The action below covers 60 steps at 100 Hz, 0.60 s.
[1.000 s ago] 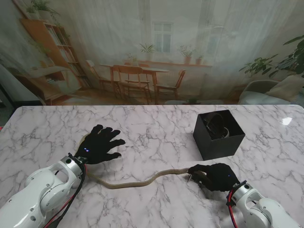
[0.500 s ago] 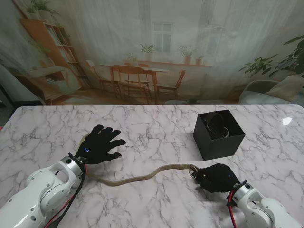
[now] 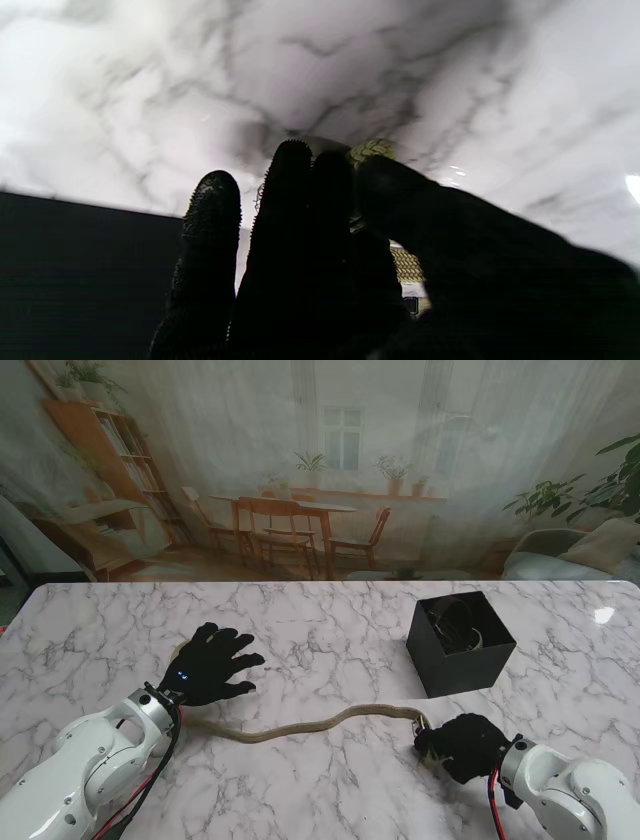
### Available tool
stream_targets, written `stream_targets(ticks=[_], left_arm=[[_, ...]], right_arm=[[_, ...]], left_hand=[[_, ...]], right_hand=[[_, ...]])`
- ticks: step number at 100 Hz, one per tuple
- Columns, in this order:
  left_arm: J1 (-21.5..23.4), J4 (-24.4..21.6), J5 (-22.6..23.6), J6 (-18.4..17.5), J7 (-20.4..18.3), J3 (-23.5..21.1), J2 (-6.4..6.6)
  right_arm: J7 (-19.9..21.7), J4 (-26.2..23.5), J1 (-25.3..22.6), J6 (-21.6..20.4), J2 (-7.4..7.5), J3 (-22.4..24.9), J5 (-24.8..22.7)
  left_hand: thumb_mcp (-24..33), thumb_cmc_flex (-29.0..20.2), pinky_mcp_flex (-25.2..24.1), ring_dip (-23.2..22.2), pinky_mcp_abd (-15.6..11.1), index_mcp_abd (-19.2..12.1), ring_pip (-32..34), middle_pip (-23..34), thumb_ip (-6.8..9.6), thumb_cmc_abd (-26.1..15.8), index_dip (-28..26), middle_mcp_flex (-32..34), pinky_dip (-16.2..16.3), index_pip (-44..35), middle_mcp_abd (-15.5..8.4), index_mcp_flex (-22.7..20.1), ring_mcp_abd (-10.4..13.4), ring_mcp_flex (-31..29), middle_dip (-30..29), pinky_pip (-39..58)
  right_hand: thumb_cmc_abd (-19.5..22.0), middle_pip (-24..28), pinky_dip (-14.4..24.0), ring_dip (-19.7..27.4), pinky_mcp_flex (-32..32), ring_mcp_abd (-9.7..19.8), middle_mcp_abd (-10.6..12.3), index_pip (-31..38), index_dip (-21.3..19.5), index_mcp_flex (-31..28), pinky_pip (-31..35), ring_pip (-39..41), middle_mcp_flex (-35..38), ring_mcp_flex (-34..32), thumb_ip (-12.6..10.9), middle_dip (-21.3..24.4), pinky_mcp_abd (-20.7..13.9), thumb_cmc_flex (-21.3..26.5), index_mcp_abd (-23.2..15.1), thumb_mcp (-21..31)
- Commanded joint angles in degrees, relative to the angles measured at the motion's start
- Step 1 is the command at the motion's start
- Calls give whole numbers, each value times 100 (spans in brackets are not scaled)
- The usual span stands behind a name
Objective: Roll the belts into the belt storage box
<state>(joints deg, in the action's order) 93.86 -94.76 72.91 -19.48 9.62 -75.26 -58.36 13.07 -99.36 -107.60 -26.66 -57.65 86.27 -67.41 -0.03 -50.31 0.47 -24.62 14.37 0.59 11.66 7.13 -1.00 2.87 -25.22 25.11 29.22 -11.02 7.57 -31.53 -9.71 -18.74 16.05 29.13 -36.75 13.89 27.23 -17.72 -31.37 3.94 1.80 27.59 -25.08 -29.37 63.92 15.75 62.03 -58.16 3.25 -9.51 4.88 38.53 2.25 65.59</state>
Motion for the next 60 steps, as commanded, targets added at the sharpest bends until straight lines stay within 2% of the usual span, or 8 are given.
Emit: stream_targets(ticks=[1, 7, 10, 18, 25, 33, 49, 60], left_arm=[[-8, 12, -20, -15, -70, 14, -14], [-9, 13, -23, -16, -72, 13, -14], [-10, 14, -23, -17, -72, 14, -14], [-12, 17, -34, -16, -76, 16, -16], [-13, 17, -39, -16, -85, 17, -16], [-15, 19, -46, -20, -89, 19, -16], [-21, 25, -57, -25, -85, 25, -18], [-25, 30, -65, -31, -80, 31, -19]], right_arm=[[-381, 108, 13, 41, 11, -74, -153], [-891, 257, 81, 85, 2, -178, -305], [-1112, 363, 129, 86, 0, -235, -357], [-1730, 644, 248, 134, 4, -392, -542], [-1805, 756, 293, 148, -12, -458, -423], [-1921, 845, 314, 190, -25, -514, -359], [-1849, 802, 242, 314, -26, -523, -368], [-1751, 747, 196, 362, -23, -519, -381]], left_hand=[[-147, -92, -108, 3, 195, 146, -166, -74, 14, -288, -49, 89, 44, -35, 80, -64, -82, -75, 82, -215], [-148, -90, -104, 3, 194, 143, -165, -74, 14, -289, -48, 87, 45, -34, 79, -62, -78, -78, 82, -215], [-143, -100, -103, 3, 199, 140, -165, -75, 15, -288, -49, 84, 45, -36, 80, -65, -85, -79, 82, -215], [-143, -99, -107, 2, 194, 147, -165, -75, 15, -289, -49, 83, 44, -36, 85, -65, -83, -76, 82, -218], [-145, -98, -106, 3, 199, 140, -167, -76, 14, -287, -49, 81, 45, -37, 86, -66, -85, -74, 82, -218], [-143, -98, -109, 2, 192, 145, -166, -75, 15, -293, -49, 81, 44, -38, 84, -69, -81, -76, 82, -221], [-150, -83, -110, 1, 199, 144, -167, -80, 12, -299, -49, 62, 45, -36, 88, -59, -77, -69, 80, -223], [-149, -82, -105, 0, 193, 144, -167, -83, 12, -296, -50, 42, 47, -38, 85, -61, -76, -67, 80, -223]], right_hand=[[-298, -109, -140, -59, -297, 432, 674, 570, -252, -323, 214, 65, 435, -307, 350, 39, -269, 588, 452, 302], [-375, -88, -158, -198, -572, 351, 679, 956, -246, -752, 409, 266, 990, -704, 693, -71, -268, 562, 208, -117], [-439, -156, -177, -264, -661, 265, 637, 1471, 381, -871, 508, 440, 1253, -827, 799, -237, -231, 586, 6, -198], [-506, 224, -31, -624, -733, -63, 390, 2363, 919, -1168, 652, 1044, 1533, -1067, 928, -809, 75, 516, -732, -375], [-407, 592, 55, -920, -594, -292, 125, 2811, 1093, -1344, 635, 1327, 1524, -1170, 995, -1197, 400, 383, -1271, -563], [-324, 1199, 207, -1227, -274, -623, -153, 3024, 955, -1641, 584, 1485, 1235, -1082, 1154, -1714, 887, -211, -1692, -978], [-100, 1406, 573, -1623, 454, -838, -627, 2929, 812, -2027, 346, 1214, -591, -17, 1160, -2281, 1743, -384, -2408, -1208], [-144, 1078, 708, -1646, 698, -784, -942, 2909, 955, -2202, 191, 1184, -2133, 955, 1111, -1976, 1903, -582, -2500, -1181]])
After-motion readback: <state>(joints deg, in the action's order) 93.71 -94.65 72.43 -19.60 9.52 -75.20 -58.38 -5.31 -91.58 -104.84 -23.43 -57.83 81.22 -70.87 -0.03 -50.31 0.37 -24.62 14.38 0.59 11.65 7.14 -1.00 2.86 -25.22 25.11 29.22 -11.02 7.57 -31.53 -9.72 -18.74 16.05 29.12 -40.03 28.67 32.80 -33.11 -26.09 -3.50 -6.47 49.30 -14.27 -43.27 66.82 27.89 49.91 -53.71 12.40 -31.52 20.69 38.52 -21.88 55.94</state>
